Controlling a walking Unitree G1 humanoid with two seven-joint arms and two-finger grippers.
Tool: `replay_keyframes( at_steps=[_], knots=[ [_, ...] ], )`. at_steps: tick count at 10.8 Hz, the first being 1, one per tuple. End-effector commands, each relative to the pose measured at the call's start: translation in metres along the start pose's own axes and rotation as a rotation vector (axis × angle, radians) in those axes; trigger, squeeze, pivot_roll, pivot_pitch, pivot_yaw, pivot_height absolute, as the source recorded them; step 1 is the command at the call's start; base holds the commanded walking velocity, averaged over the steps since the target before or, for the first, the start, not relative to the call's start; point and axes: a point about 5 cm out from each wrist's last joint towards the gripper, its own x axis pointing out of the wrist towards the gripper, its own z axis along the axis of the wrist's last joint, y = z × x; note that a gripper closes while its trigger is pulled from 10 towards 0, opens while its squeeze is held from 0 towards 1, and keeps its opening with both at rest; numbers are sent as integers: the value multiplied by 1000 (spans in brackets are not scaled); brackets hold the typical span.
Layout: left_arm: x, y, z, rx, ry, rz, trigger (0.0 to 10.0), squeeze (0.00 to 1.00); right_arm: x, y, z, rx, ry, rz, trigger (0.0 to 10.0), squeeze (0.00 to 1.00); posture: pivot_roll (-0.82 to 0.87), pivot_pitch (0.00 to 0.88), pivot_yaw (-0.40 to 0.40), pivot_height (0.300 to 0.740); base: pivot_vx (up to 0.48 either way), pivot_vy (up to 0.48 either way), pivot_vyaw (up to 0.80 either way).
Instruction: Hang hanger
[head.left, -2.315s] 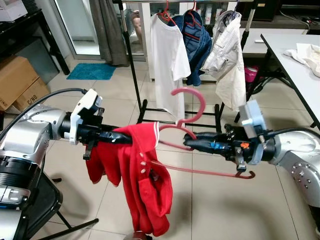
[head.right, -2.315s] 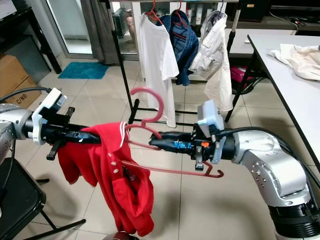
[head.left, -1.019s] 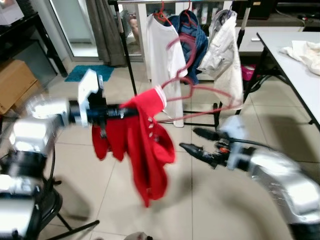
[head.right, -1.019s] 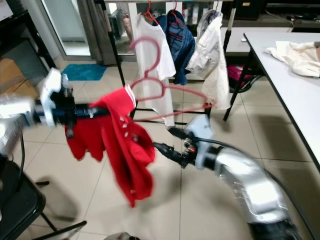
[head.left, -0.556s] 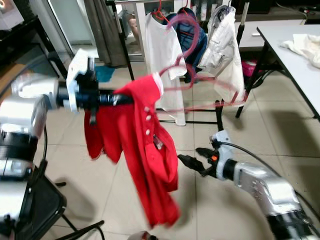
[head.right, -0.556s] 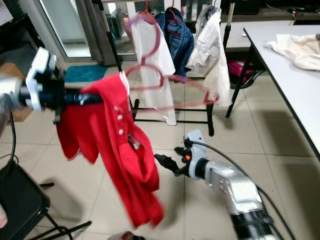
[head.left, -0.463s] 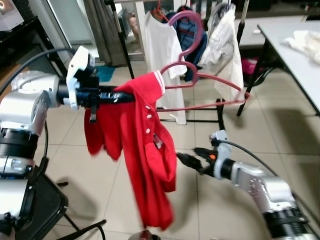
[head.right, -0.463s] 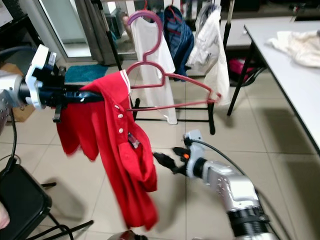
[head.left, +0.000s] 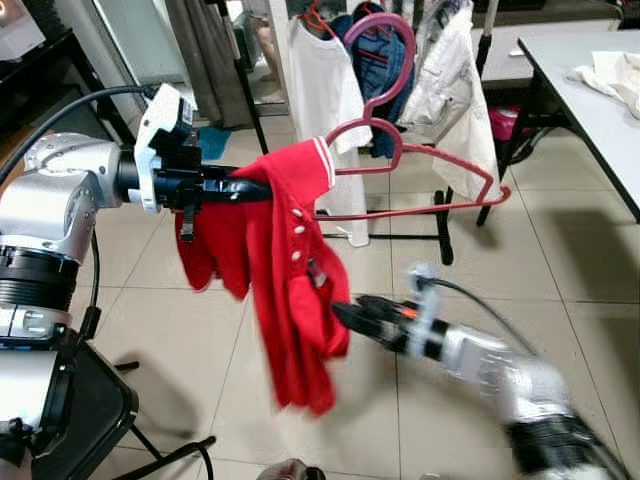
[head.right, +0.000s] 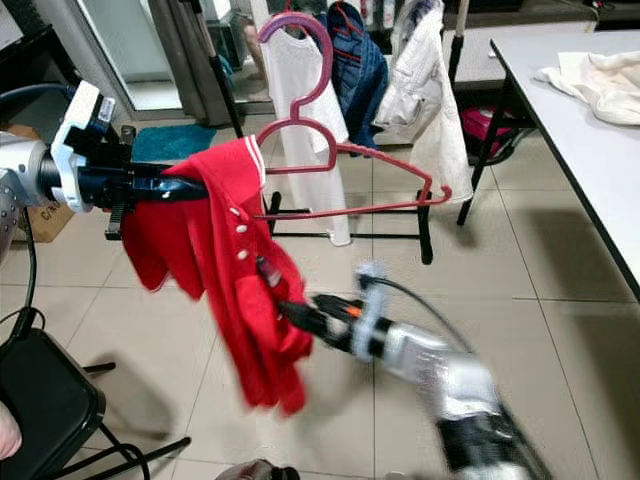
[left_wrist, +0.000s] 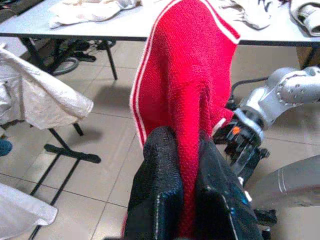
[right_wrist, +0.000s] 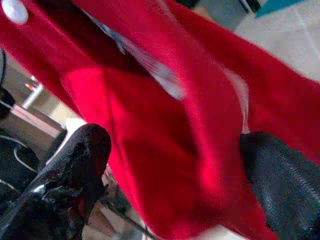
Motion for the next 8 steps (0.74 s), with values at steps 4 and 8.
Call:
replay_keyframes(
  at_steps=[4,8],
  knots=[
    [-3,1,13,41,-20,-15,0,0,18,-1,15,-97,-39,-62,10000,0,-58,77,194,740,0,0,0],
    [-6,2,17,52,-30,3,0,0,8,-25,-3,-77,76,-191,0,0,-57,73,187,740,0,0,0]
  ],
)
